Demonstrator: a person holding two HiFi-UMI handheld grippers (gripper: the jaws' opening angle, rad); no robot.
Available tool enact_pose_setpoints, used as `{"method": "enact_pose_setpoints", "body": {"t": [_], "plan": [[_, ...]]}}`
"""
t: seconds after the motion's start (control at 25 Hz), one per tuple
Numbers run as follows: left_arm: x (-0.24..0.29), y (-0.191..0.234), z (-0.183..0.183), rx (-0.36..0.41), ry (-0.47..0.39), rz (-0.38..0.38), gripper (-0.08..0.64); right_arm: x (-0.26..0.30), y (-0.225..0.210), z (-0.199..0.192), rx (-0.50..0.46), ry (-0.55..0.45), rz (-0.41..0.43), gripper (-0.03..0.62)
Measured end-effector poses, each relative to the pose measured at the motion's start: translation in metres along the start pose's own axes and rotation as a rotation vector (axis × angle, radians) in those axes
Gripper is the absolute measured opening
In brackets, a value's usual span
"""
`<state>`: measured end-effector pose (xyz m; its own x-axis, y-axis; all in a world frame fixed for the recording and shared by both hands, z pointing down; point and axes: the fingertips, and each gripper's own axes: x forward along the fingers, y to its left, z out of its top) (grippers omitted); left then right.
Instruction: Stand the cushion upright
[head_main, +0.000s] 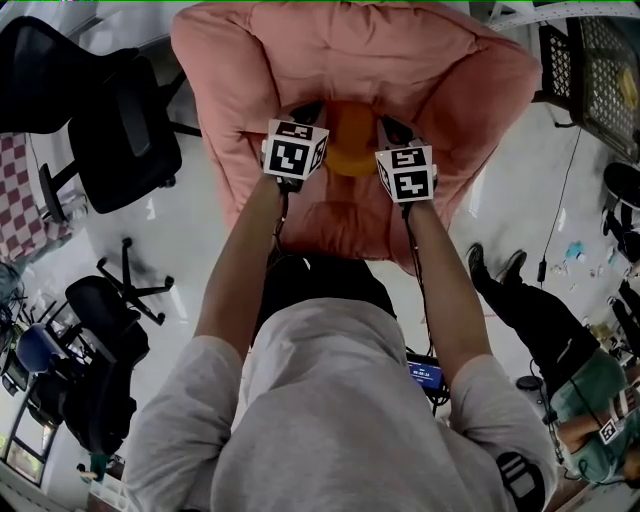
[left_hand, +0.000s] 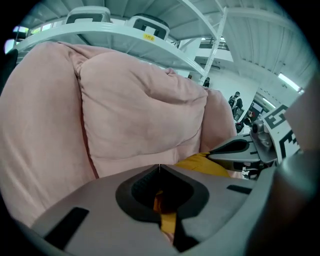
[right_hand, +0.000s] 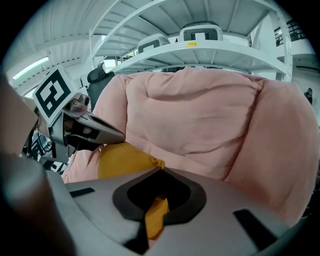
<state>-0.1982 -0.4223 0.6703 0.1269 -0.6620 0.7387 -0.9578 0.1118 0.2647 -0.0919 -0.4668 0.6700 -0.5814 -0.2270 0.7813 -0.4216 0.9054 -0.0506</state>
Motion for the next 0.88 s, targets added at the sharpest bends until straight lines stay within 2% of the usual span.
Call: {"method": "enact_pose_setpoints", "body": {"t": [0.16,0.72,0.88], "plan": [[0.010,0.003,0.007,0.013,-0.001,0.003,0.015,0.008,-0.009,0.004,-0.011,0.011,0.002,0.015],[0.030,0.018,0.017,-0.016,0.006,0.037,0.016,0.029,-0.021,0.011,-0.013,0.014,0.026,0.015],[0.031,0.027,0.021,-0.049,-0.022,0.079,0.016,0.037,-0.021,0.016,-0.024,0.018,0.027,0.015]]}}
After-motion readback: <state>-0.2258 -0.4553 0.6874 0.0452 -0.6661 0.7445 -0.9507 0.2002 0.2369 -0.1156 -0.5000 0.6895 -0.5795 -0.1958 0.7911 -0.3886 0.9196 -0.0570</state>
